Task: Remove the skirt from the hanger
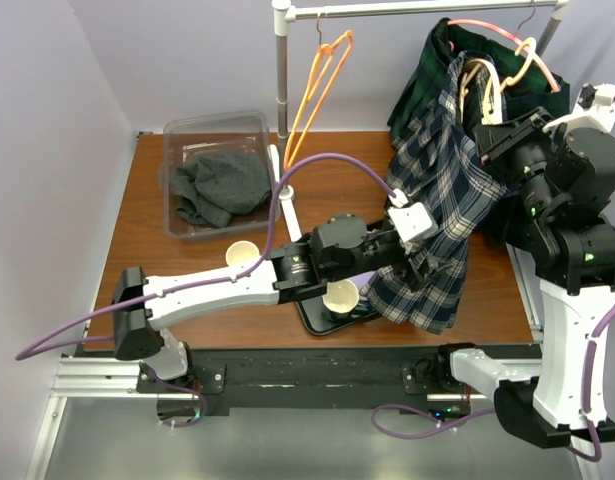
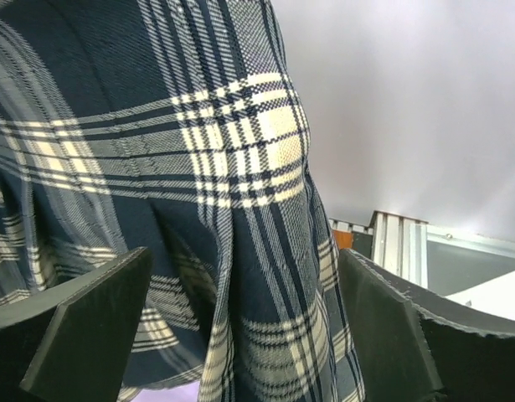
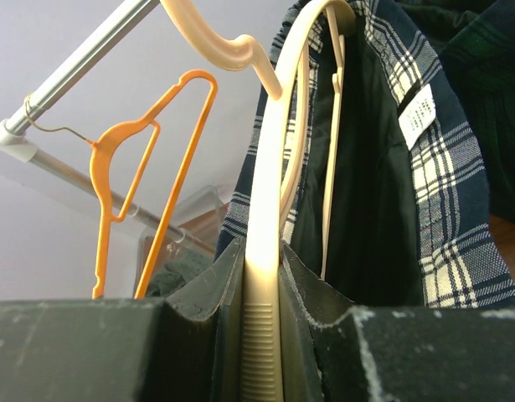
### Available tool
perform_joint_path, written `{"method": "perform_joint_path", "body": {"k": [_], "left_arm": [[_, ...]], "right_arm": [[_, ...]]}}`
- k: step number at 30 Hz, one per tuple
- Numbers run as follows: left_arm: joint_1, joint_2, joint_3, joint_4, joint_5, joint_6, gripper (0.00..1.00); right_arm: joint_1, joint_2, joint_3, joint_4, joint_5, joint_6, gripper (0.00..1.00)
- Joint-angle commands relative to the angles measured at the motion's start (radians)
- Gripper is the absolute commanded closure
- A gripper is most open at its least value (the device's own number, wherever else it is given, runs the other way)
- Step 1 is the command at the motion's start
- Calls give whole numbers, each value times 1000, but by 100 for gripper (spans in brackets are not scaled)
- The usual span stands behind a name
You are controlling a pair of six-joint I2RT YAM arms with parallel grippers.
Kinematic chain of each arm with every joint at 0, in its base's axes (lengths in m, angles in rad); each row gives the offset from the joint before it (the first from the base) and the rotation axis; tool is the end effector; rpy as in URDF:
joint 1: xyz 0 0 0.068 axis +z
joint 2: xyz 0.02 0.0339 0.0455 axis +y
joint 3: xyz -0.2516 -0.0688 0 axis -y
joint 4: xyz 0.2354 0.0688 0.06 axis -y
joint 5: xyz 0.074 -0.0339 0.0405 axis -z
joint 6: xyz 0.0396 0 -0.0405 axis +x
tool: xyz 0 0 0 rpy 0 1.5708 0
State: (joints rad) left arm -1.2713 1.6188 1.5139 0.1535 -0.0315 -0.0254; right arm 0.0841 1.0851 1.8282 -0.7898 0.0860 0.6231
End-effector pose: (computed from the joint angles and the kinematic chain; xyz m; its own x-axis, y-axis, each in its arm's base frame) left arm 0.1150 -0.3684 0.4053 -0.0097 -0.0547 -0.9985 0.9458 0.3237 -0.0269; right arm 0.1484 0.0091 0.5342 -0.0367 0.5804 -0.8135 0.0286 0.8144 0.5797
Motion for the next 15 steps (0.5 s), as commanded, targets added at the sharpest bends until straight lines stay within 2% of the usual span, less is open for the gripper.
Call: {"method": "perform_joint_path", "body": {"k": [1,3,4,5,6,8,11,14,15], "left_arm": [[-5,38,54,110,25,-36,25],[-5,55,57,109,56,-41,51],[-5,58,58,83,54,-39,81],[-7,58,63,64,35,-36,97],[-7,55,57,45,-2,-34,100],[-5,24,-1,26,-69,-27,100],[-5,-43,-133,84,-184,-16,100],[-3,-99,-213,129,-295,-4,100],[-5,-109,-224,135,-324,10,100]], "right_arm": [[0,-39,-4,193,3,30,100],[0,-39,-13,202,1,32,100],[-1,-36,-10,201,-6,35,100],[-1,-30,-4,192,-8,35,100],[-1,-13,25,189,-5,35,100],[-1,21,72,164,3,33,100],[-1,114,251,103,33,33,100],[-1,240,574,28,52,30,100],[-1,265,632,14,58,29,100]]}}
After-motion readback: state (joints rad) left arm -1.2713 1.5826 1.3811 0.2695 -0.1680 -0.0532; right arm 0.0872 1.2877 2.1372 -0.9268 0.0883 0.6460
